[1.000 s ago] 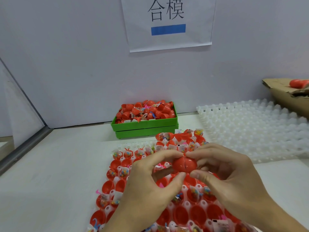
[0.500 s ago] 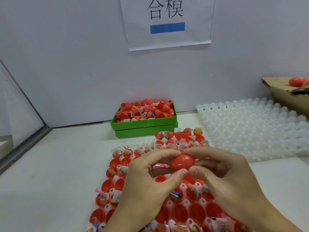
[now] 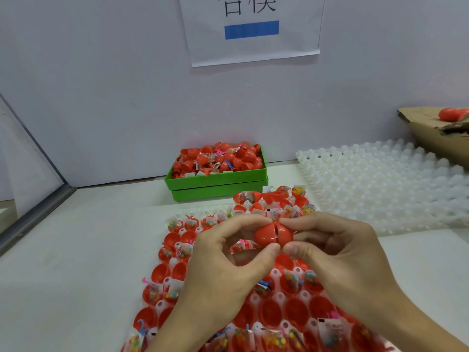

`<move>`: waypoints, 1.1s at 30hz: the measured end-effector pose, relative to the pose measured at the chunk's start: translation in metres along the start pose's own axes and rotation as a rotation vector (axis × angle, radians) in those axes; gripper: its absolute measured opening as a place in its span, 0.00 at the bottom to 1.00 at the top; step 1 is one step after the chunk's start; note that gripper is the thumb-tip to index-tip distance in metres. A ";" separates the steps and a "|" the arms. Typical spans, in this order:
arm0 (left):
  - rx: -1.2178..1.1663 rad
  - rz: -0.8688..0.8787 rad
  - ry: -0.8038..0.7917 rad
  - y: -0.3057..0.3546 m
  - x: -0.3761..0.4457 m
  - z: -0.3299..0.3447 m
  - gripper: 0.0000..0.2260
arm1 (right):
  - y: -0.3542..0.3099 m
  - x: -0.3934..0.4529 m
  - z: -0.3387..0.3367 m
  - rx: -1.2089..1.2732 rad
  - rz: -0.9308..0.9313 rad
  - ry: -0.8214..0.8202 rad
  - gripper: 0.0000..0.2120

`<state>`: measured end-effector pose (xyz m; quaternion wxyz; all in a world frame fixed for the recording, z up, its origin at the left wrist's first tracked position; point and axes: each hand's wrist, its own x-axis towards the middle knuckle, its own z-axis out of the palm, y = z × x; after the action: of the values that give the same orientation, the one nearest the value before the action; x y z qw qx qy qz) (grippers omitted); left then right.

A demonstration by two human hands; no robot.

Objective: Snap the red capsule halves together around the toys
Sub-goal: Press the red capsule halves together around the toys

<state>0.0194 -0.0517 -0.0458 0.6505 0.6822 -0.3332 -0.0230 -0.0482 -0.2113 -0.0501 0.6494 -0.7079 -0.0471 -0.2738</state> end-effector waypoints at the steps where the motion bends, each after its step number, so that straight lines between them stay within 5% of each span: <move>1: -0.016 0.000 -0.001 0.000 0.000 0.000 0.12 | 0.000 0.000 0.000 0.002 -0.008 -0.002 0.15; 20: 0.188 0.071 0.075 0.002 -0.004 0.008 0.12 | 0.007 -0.003 0.003 -0.151 -0.077 -0.025 0.15; 33: 0.063 -0.003 0.015 0.002 0.000 0.003 0.10 | 0.005 -0.002 0.003 -0.113 -0.062 -0.005 0.14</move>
<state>0.0172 -0.0540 -0.0443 0.6310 0.7030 -0.3278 -0.0085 -0.0470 -0.2091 -0.0555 0.5993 -0.7424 -0.0549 -0.2943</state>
